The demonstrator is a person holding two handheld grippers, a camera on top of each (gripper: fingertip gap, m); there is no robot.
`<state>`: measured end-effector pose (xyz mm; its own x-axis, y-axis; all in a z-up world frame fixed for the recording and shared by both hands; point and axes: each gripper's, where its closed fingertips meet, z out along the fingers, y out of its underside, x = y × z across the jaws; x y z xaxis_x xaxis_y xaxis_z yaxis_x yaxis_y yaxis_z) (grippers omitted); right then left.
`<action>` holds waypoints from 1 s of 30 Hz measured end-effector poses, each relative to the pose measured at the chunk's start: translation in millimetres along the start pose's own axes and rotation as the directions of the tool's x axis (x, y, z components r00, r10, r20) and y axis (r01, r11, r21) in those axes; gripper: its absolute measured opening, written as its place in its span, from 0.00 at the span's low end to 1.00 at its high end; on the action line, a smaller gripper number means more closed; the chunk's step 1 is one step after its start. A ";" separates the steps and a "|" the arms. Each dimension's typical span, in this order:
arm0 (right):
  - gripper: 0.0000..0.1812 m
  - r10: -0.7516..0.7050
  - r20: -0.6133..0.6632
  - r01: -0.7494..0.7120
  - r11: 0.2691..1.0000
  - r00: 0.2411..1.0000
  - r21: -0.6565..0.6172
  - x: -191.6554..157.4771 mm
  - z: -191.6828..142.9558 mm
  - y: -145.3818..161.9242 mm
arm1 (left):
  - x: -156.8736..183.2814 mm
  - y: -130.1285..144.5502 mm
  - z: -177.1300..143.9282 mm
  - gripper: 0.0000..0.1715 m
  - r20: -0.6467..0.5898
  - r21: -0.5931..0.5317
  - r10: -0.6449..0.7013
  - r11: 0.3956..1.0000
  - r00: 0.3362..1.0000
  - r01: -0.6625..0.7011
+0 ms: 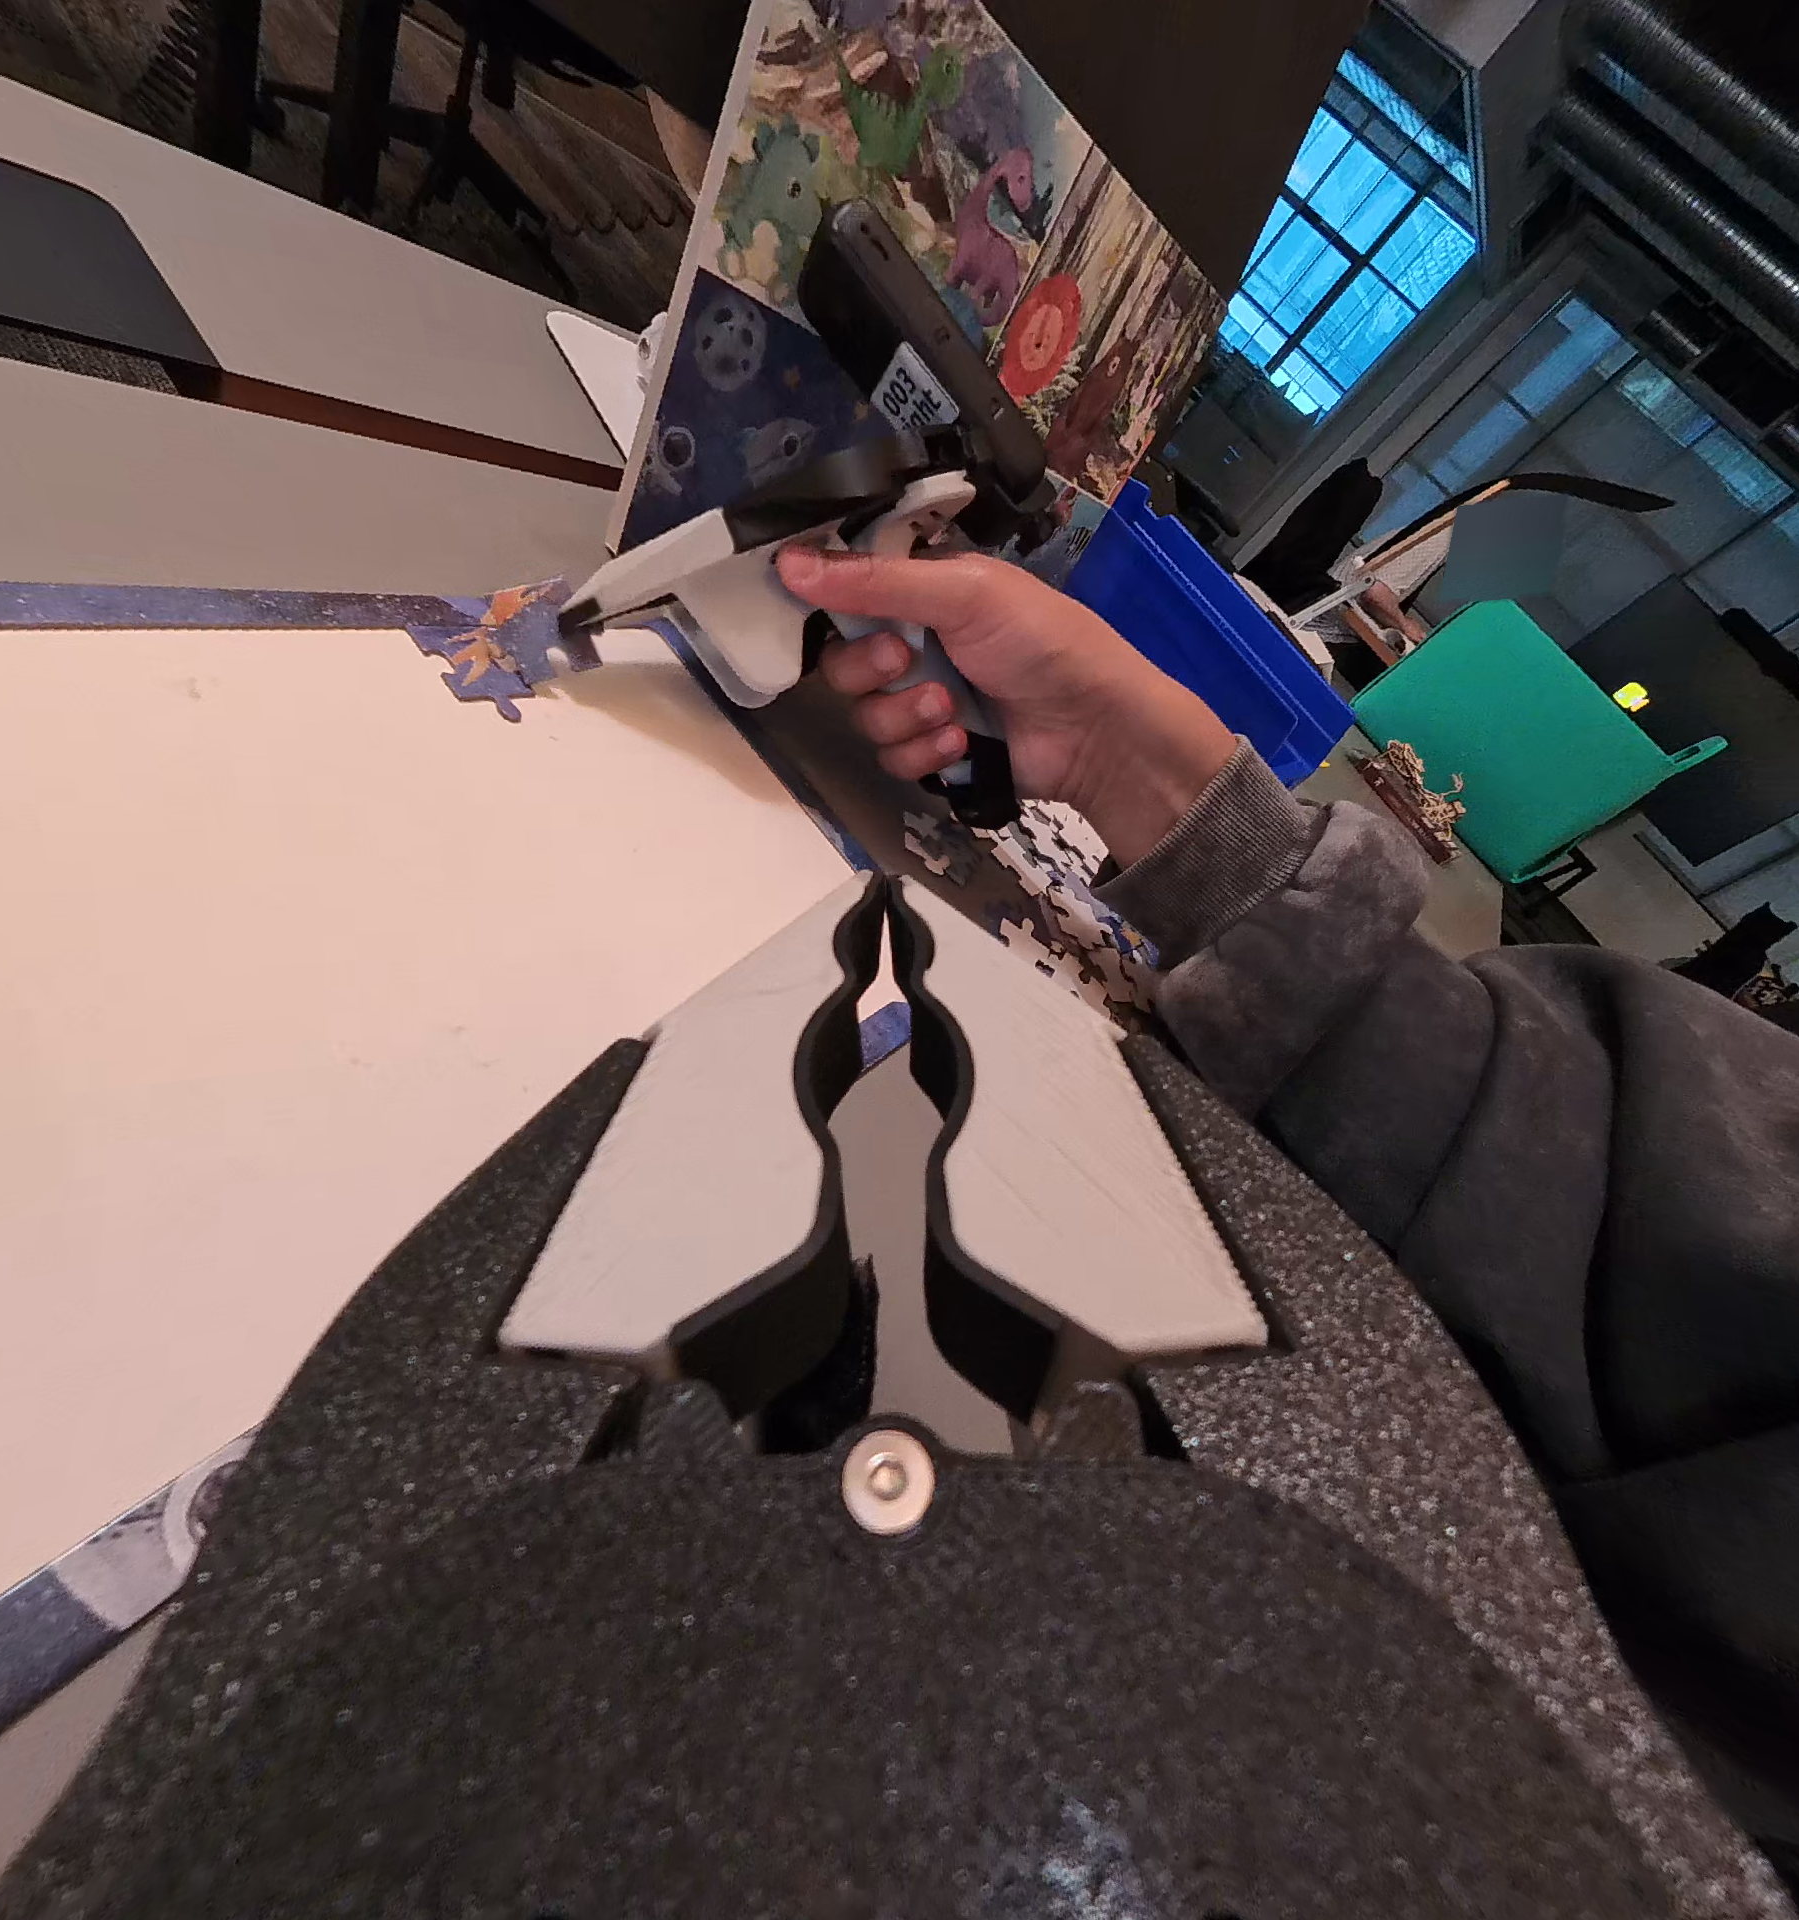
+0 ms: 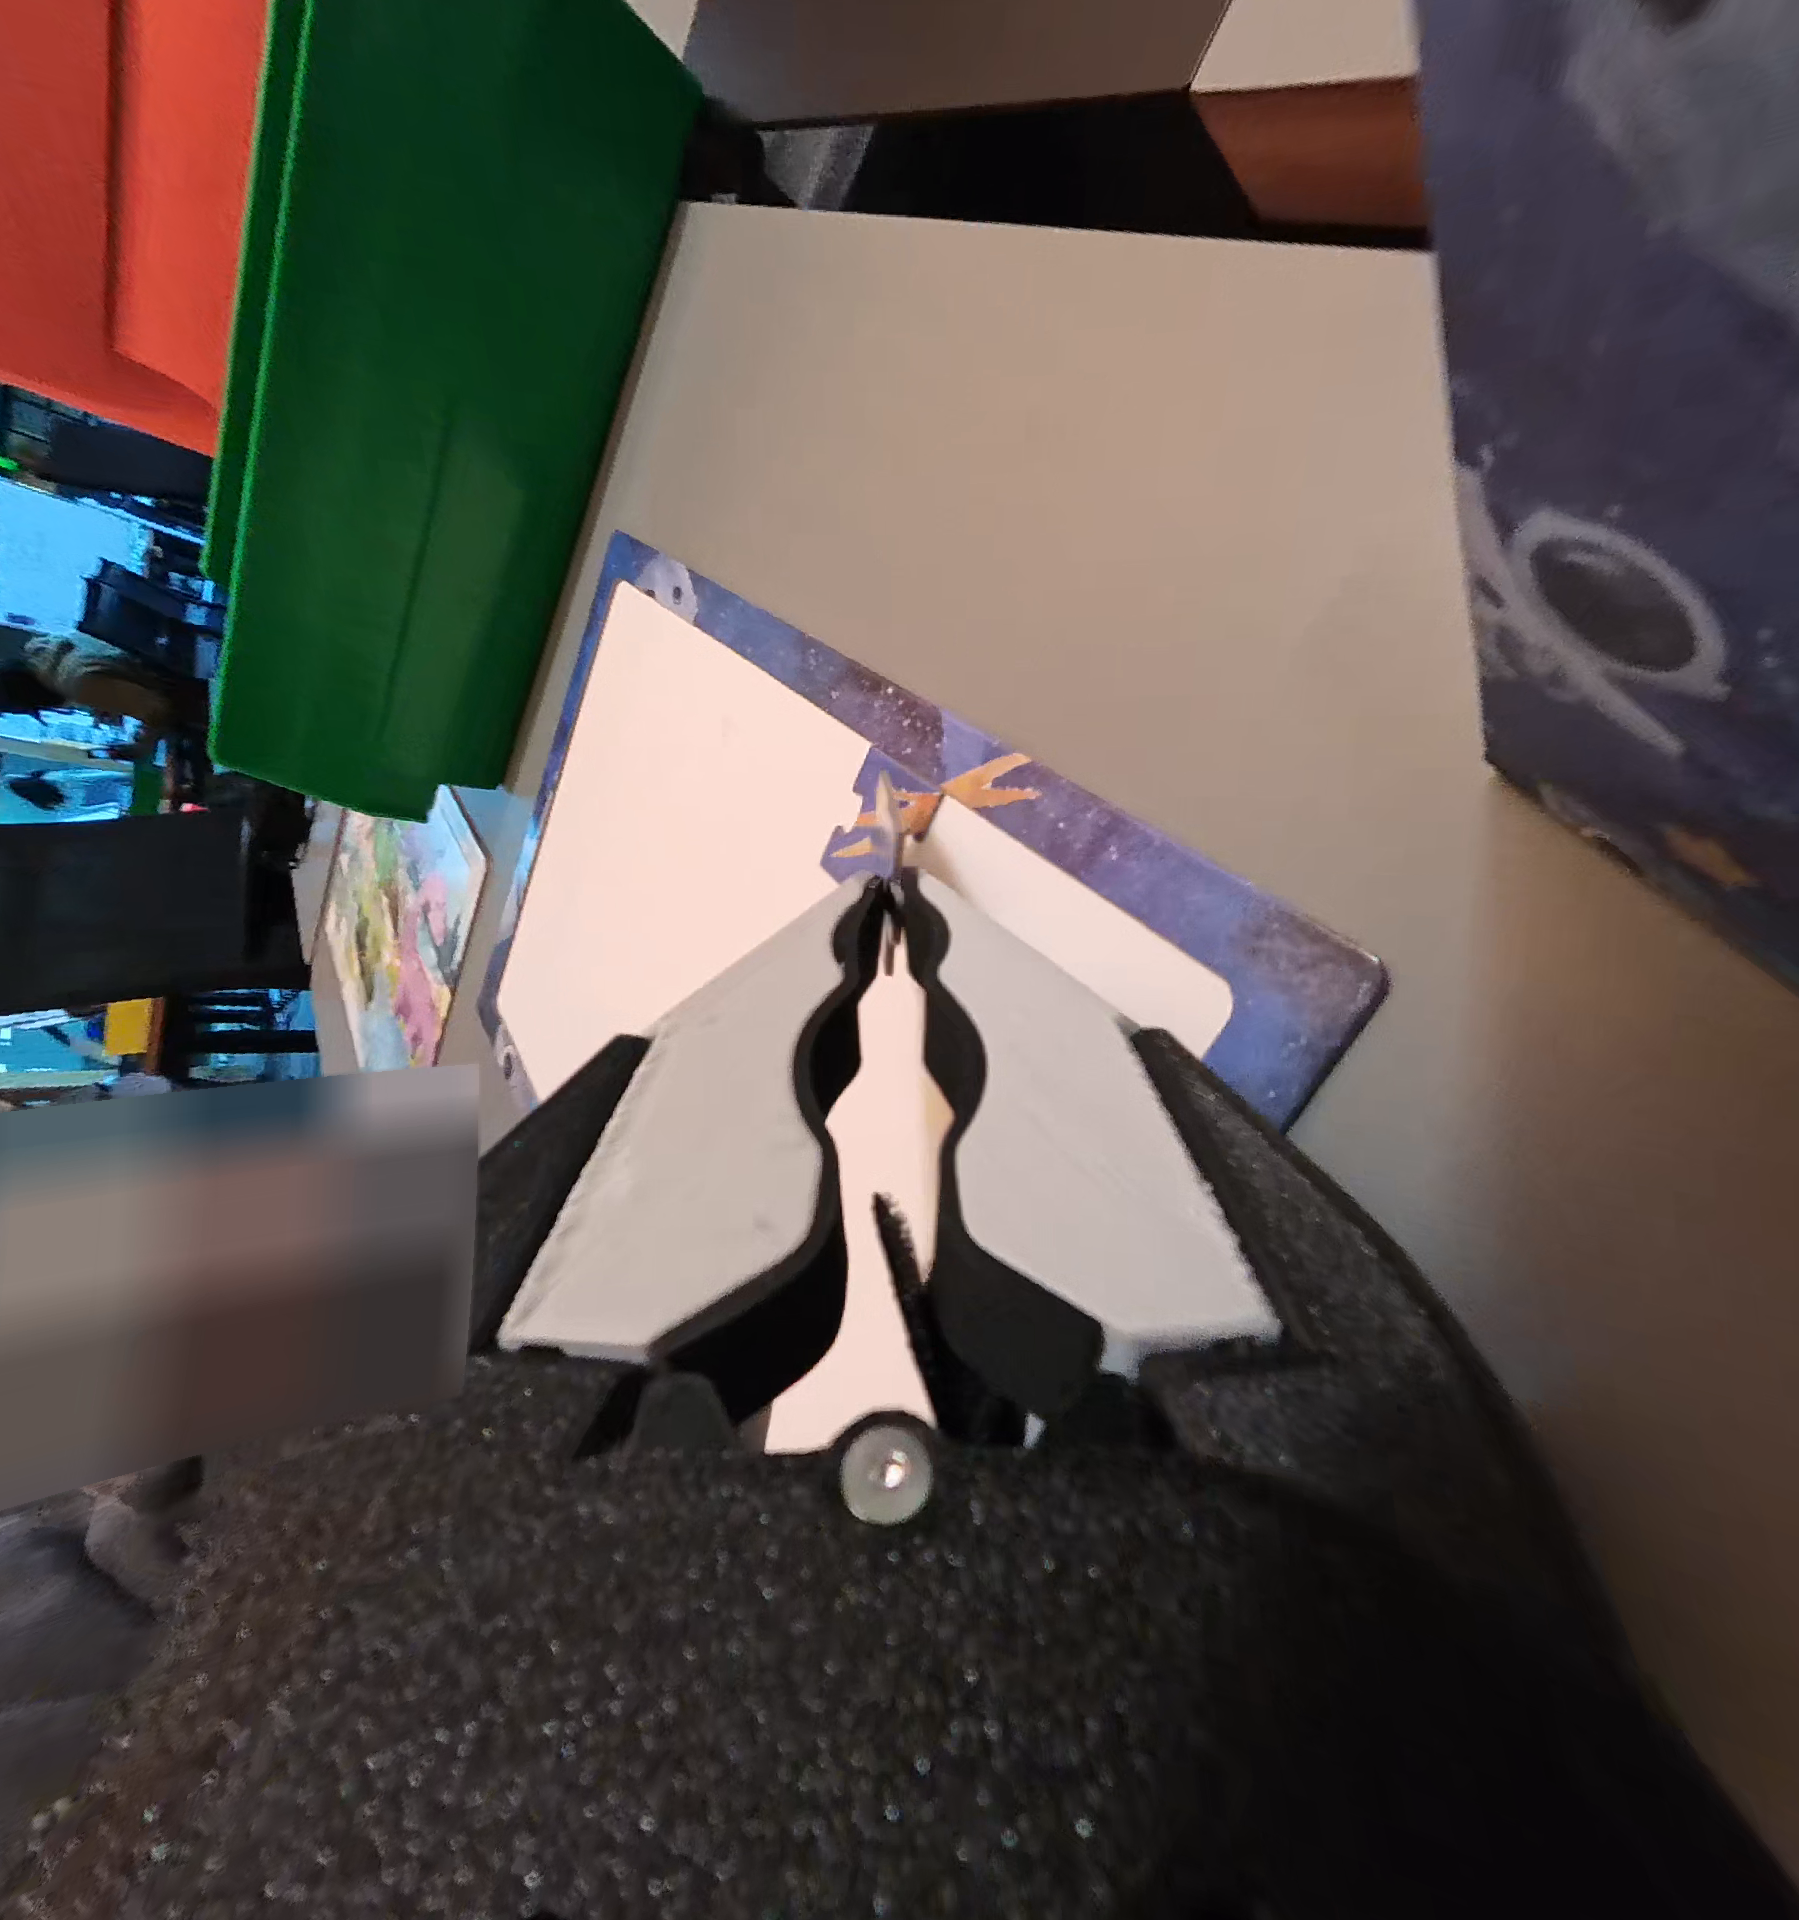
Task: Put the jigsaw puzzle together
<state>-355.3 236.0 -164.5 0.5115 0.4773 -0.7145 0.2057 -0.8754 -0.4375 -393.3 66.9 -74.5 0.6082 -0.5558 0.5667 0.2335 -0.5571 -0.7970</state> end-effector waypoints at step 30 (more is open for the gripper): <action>0.01 -0.040 0.055 0.045 0.994 0.998 -0.100 -9.3 -4.1 14.8 | -0.8 1.2 0.4 0.00 0.009 -0.008 0.010 1.000 1.000 -0.010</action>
<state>-353.6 218.3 -162.2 0.4558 0.5154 -0.7257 0.3114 -0.8561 -0.4124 -393.2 66.9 -76.0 0.6174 -0.5559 0.5566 0.2212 -0.5563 -0.8010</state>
